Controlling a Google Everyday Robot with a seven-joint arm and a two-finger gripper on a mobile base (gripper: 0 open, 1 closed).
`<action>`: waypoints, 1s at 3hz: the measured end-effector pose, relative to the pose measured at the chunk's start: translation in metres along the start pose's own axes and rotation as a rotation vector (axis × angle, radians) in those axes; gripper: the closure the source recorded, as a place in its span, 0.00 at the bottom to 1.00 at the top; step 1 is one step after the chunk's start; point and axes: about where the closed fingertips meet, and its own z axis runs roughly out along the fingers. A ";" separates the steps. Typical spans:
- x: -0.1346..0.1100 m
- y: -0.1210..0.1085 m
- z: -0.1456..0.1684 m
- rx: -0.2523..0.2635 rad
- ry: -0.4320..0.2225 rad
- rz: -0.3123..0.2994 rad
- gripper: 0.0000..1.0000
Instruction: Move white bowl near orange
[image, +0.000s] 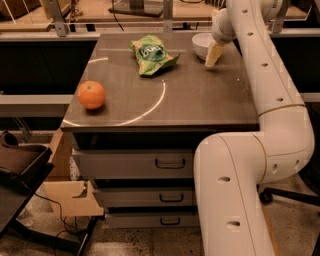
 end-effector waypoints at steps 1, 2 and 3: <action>-0.002 -0.010 0.001 0.041 -0.007 -0.039 0.00; -0.004 -0.010 0.002 0.046 -0.019 -0.067 0.00; -0.002 -0.005 0.007 0.033 -0.015 -0.085 0.00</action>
Offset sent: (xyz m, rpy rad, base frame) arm 0.0248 -0.0069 0.0237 -0.0526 -0.0787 0.0725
